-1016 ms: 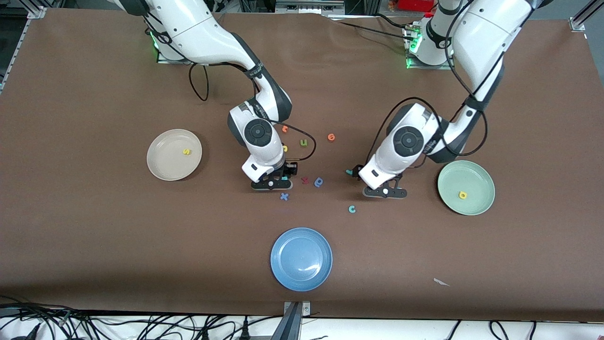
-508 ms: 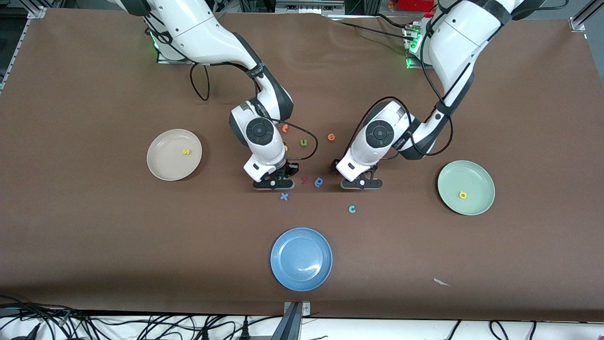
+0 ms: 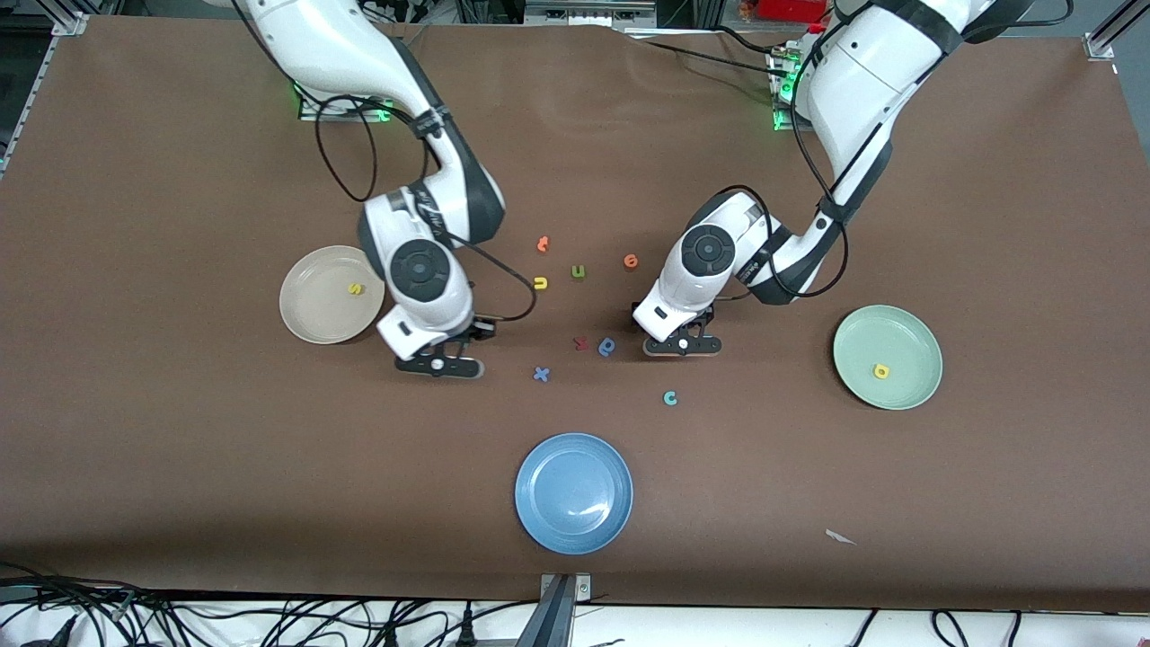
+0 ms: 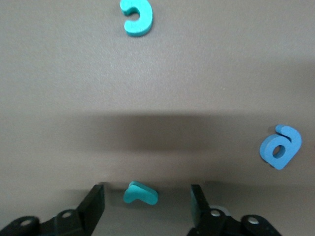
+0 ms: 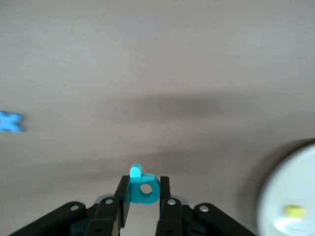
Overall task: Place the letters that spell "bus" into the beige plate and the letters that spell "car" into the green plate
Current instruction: 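Carry the cyan b to the white plate with the right gripper and release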
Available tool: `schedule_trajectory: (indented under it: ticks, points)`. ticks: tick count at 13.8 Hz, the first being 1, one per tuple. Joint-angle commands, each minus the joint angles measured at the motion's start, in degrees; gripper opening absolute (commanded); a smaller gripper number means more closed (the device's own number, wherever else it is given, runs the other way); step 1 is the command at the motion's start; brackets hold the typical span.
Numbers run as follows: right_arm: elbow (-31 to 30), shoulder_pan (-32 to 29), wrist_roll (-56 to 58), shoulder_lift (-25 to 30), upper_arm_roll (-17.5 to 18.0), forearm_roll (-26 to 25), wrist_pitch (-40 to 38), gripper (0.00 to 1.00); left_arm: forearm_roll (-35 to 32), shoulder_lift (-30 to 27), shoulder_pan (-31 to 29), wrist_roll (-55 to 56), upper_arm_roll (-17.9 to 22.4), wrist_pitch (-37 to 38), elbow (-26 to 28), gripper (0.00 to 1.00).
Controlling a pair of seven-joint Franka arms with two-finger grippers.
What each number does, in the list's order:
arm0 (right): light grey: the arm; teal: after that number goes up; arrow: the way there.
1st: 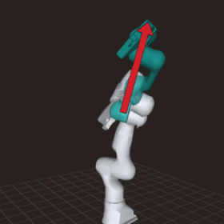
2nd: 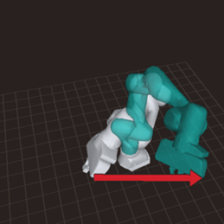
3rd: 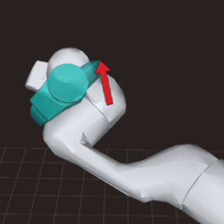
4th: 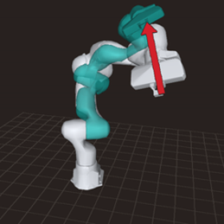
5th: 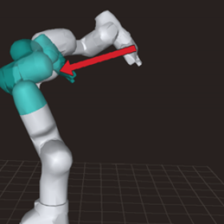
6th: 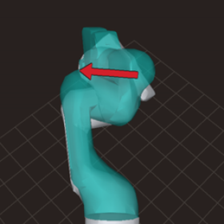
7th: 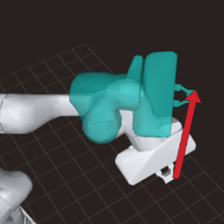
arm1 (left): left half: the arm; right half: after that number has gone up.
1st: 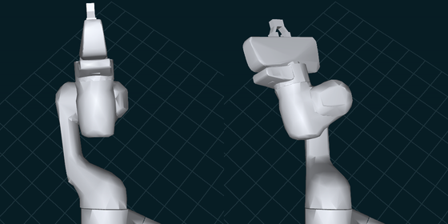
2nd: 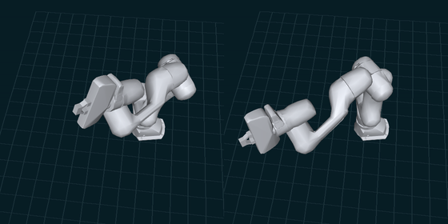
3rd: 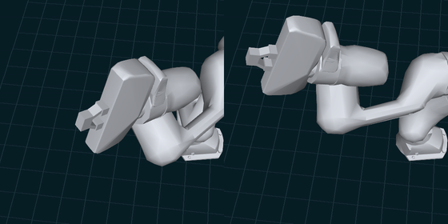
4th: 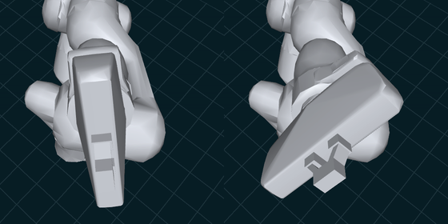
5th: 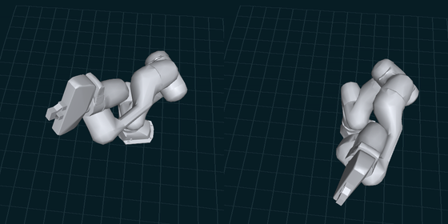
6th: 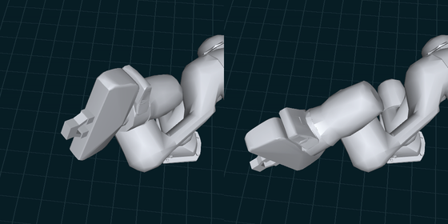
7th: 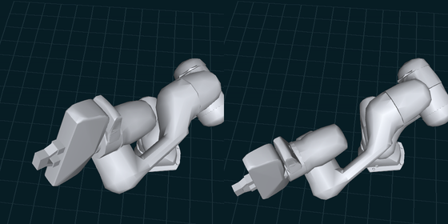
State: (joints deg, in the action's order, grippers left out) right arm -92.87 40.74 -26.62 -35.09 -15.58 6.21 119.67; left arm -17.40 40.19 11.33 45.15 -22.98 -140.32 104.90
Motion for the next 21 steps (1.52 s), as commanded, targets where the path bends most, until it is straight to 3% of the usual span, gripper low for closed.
schedule_trajectory:
  ticks: [1, 3, 5, 10, 11, 12, 13, 16, 18, 21]
  points:
    - [-14.49, -0.04, 11.81, 9.31, -5.76, 1.09, 1.18, 0.07, -1.67, -0.2, 0.71, 1.96, 0.56, 0.31, 0.39, 0.7]
    - [-21.09, -0.04, 17.01, 12.58, -10.59, 1.09, 1.27, 0.07, -1.76, -0.28, 0.71, 1.96, 0.56, 0.92, 0.3, 0.65]
    - [-22.88, -0.83, 22.3, 11.72, -13.94, 1.17, 1.44, 0.07, -1.76, -0.46, 0.71, 1.96, 0.56, 1.45, 0.3, 0.59]
    - [-24.64, -5.84, 27.58, 5.4, -13.69, 3.62, 6.89, 0.11, -1.76, -0.37, 1.06, 2.04, 0.65, 1.54, 0.3, 0.45]
    - [-24.64, -5.84, 27.85, 4.86, -13.6, 5.38, 6.98, 0.2, -1.76, -0.37, 1.06, 2.04, 0.65, 1.54, 0.3, 0.44]
    - [-24.55, -5.84, 27.85, 4.6, -13.6, 5.92, 6.89, 0.51, -1.76, -0.37, 1.06, 2.04, 0.65, 1.54, 0.3, 0.41]
    - [-24.46, -5.76, 27.77, 4.68, -13.6, 6.1, 6.8, 0.9, -1.76, -0.28, 1.06, 2.04, 0.65, 1.54, 0.3, 0.39]
    - [-23.07, -5.15, 25.41, 6.69, -12.9, 6.27, 4.27, 0.94, -1.84, -0.28, 1.06, 1.96, 0.74, 1.54, 0.3, 0.35]
    - [-21.74, -5.05, 21.71, 8.89, -9.23, 6.62, 0.58, 0.91, -1.93, -0.2, 1.06, 1.96, 0.74, 1.54, 0.3, 0.33]
    - [-21.13, -5.05, 20.74, 11.18, -2.9, 7.06, 1.18, 0.88, -2.9, -0.2, 0.97, 1.96, 0.74, 1.54, 0.3, 0.3]
